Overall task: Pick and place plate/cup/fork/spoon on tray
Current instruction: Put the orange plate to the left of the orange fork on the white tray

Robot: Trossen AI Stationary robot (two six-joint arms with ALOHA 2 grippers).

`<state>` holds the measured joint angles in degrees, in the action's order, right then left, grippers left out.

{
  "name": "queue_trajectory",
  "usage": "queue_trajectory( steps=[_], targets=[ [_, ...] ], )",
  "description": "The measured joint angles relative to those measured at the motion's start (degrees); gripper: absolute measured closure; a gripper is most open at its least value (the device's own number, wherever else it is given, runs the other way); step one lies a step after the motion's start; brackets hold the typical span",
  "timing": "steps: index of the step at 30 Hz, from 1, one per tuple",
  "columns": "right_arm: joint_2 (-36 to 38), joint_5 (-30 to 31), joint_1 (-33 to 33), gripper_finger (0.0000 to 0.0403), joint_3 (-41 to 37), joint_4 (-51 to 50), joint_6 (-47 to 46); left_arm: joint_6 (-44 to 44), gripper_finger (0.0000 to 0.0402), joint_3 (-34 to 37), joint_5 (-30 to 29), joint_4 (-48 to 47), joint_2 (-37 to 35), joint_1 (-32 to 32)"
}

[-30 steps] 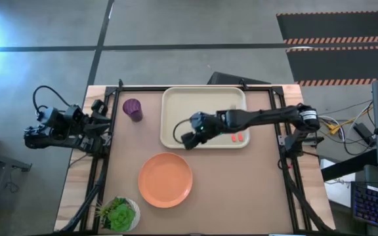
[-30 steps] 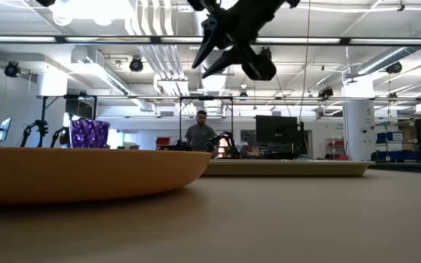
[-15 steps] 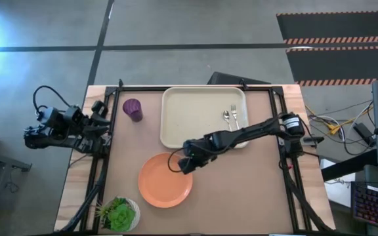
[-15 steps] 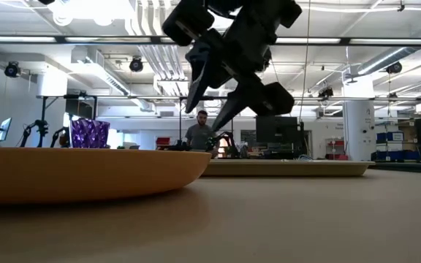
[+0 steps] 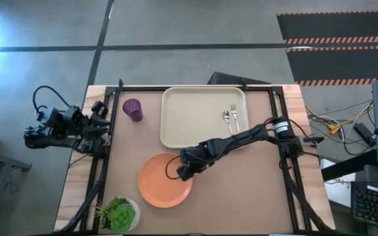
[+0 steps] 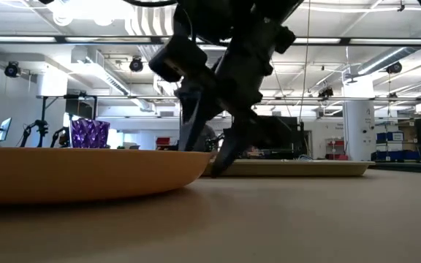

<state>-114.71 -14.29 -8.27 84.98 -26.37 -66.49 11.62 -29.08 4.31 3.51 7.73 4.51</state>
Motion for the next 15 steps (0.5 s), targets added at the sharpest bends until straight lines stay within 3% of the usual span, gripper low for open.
queue_trajectory(
  steps=[6,9,12,15],
  targets=[
    [-1.4,-1.1,0.0,0.023,0.0,0.5,-0.9,0.0,0.0329,0.0,0.0,0.1,-0.1,0.0],
    [-1.4,-1.2,0.0,0.0282,0.0,0.7,-1.4,0.0,0.0329,0.0,0.0,0.1,-0.2,0.0],
    [-1.4,-1.1,0.0,0.0361,0.0,1.3,-1.7,0.0,0.0329,0.0,0.0,0.0,-0.2,0.0],
    [-1.4,-0.7,0.0,0.0388,0.0,3.2,-1.8,0.0,0.0329,0.0,0.0,0.0,-0.2,0.0]
  ],
)
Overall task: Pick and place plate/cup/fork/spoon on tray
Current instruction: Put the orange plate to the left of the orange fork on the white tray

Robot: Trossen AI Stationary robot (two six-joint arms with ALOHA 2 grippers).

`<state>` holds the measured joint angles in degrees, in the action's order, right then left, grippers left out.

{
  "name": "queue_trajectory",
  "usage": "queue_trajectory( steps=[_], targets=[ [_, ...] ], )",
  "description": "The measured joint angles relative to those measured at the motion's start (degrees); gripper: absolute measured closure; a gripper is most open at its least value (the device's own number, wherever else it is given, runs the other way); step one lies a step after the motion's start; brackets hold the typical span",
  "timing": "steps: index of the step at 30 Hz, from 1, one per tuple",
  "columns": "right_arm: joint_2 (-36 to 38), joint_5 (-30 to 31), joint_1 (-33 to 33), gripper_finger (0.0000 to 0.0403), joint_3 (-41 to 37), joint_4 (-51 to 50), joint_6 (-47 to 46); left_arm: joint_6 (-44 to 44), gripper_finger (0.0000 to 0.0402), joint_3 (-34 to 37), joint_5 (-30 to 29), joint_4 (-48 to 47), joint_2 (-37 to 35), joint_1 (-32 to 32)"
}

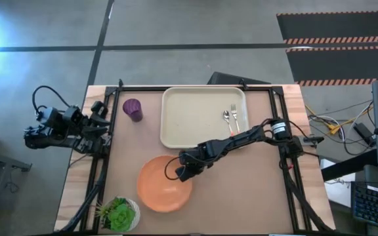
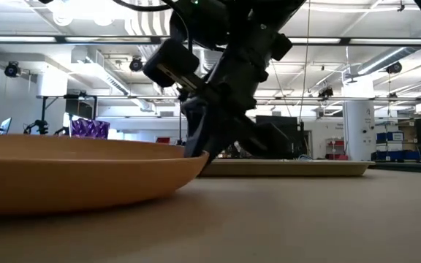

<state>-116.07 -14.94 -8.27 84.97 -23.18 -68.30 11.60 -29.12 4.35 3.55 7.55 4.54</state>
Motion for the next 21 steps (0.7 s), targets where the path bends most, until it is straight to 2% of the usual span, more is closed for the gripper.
queue_trajectory(
  steps=[4,10,15,21],
  targets=[
    [0.2,2.1,-0.3,0.0393,0.1,5.5,-0.3,0.0,0.0329,0.0,0.0,0.0,-0.2,0.0],
    [1.9,9.8,-0.3,0.0394,7.9,0.0,3.3,0.0,0.0329,0.0,0.0,0.0,-0.2,0.0],
    [4.8,18.4,0.8,0.0394,19.2,-19.2,10.7,0.0,0.0329,0.0,0.0,0.0,-0.4,0.0],
    [5.8,30.5,4.0,0.0395,32.5,-45.3,14.1,0.0,0.0329,0.0,0.0,-0.1,-0.5,0.0]
  ],
)
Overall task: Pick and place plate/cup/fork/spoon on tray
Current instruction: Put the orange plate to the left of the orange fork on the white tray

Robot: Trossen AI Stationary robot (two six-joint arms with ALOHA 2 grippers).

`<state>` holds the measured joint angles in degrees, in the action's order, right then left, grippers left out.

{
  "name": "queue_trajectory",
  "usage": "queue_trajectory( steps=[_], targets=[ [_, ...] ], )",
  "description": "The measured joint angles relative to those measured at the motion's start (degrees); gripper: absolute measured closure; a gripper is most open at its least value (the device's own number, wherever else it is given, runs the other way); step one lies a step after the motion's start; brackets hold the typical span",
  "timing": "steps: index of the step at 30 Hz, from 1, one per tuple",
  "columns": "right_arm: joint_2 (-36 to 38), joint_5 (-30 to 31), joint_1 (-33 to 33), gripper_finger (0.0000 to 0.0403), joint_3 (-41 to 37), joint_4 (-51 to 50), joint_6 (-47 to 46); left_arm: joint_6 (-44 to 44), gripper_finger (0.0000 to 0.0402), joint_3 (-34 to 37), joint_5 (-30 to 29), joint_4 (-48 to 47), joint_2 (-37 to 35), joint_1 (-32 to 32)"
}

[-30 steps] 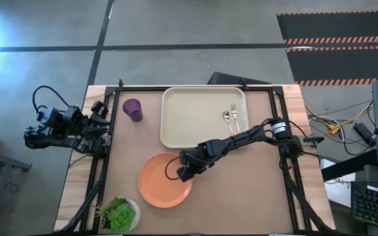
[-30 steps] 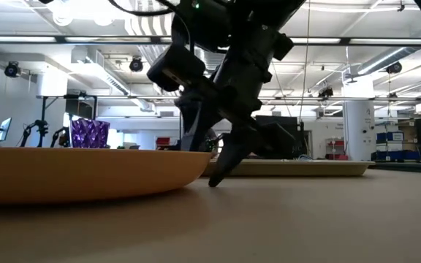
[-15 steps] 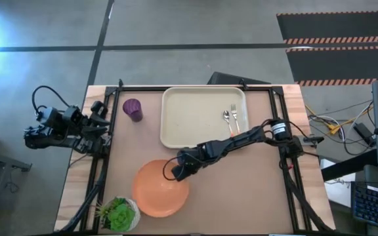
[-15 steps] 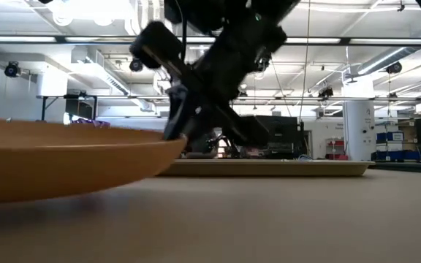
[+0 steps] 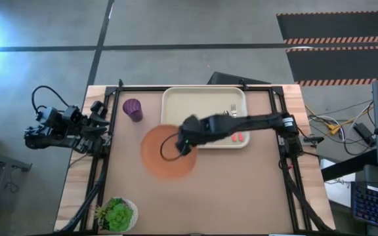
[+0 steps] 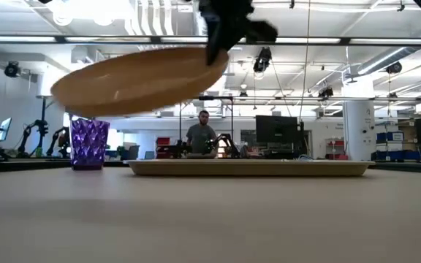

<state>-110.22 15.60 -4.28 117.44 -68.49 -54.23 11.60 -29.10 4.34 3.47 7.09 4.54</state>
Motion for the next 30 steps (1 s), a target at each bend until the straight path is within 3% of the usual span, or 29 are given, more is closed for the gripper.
queue_trajectory(
  steps=[4,9,21,30],
  targets=[
    [0.6,3.9,3.9,0.0395,5.3,-9.7,2.8,0.0,0.0329,0.0,0.0,0.1,0.0,0.0],
    [0.3,3.7,10.8,0.0395,6.7,-11.0,8.5,0.0,0.0329,0.0,0.0,0.0,0.0,0.0],
    [0.3,-1.3,26.9,0.0395,2.5,-11.7,19.9,0.0,0.0329,0.0,0.0,0.0,0.0,0.0],
    [0.3,-7.2,32.9,0.0395,-4.6,-6.1,22.7,-0.4,0.0329,-0.1,0.0,0.1,-0.1,0.0]
  ],
)
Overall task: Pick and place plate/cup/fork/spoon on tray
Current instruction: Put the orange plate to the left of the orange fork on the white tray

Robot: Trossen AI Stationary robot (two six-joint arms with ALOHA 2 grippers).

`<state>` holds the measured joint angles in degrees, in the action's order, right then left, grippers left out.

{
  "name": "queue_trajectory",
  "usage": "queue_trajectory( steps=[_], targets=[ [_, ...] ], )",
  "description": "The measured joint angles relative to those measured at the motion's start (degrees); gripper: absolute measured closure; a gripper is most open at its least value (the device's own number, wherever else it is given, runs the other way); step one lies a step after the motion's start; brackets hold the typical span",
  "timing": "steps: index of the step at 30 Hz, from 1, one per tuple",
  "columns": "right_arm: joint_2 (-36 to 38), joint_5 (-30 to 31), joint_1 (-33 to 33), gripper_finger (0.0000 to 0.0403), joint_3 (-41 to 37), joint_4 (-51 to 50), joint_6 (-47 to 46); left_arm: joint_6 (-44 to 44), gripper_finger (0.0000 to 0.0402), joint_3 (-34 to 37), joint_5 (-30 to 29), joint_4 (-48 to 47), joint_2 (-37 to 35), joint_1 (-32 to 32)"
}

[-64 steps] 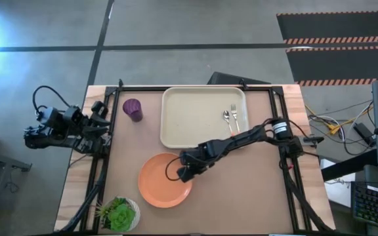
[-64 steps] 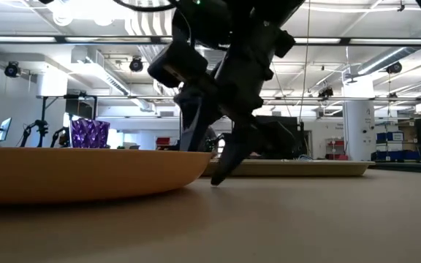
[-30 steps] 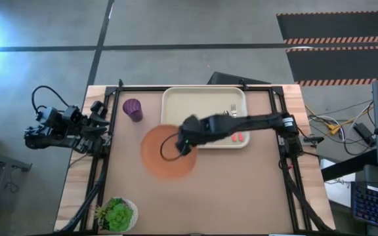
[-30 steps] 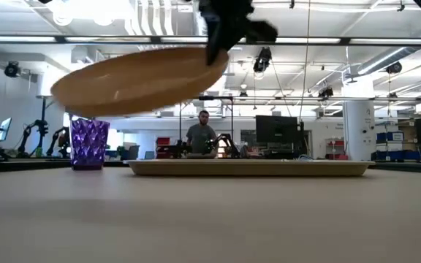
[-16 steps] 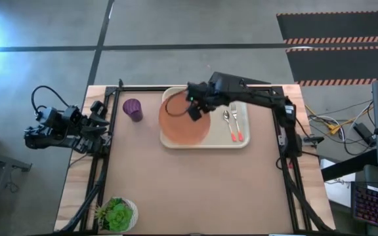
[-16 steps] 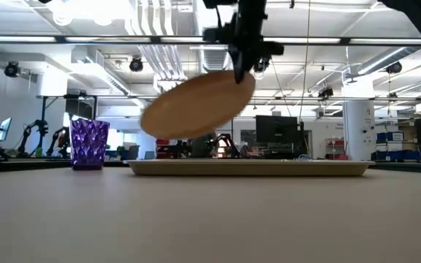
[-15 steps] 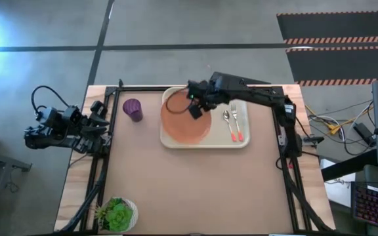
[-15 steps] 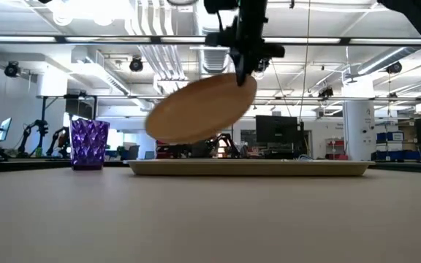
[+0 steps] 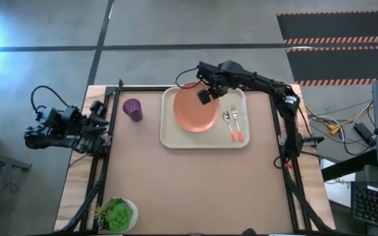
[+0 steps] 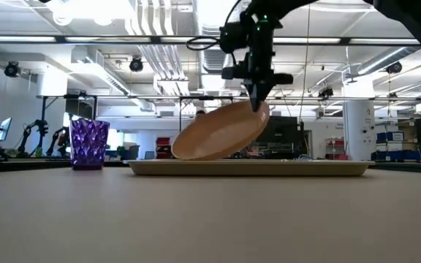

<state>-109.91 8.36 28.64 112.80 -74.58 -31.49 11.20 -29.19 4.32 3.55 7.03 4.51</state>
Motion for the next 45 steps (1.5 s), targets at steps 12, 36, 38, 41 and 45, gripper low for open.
queue_trajectory(
  steps=[12,36,38,41,45],
  targets=[
    [0.0,-7.5,1.0,0.0395,-18.0,12.2,1.0,0.0,0.0329,0.0,0.0,0.0,0.0,0.0],
    [0.2,-12.9,0.6,0.0394,-29.9,22.4,-0.2,0.1,0.0329,0.0,-0.7,0.2,0.0,0.0],
    [0.2,-12.9,0.6,0.0394,-30.0,22.4,-0.2,0.1,0.0329,0.0,-0.8,0.2,0.0,0.0],
    [0.2,-12.7,0.5,0.0392,-29.6,22.3,1.3,0.2,0.0329,0.0,-0.8,0.2,0.0,0.0],
    [0.1,-12.1,0.4,0.0371,-28.5,22.0,2.4,0.2,0.0329,0.0,-1.0,0.1,0.0,0.0]
  ],
)
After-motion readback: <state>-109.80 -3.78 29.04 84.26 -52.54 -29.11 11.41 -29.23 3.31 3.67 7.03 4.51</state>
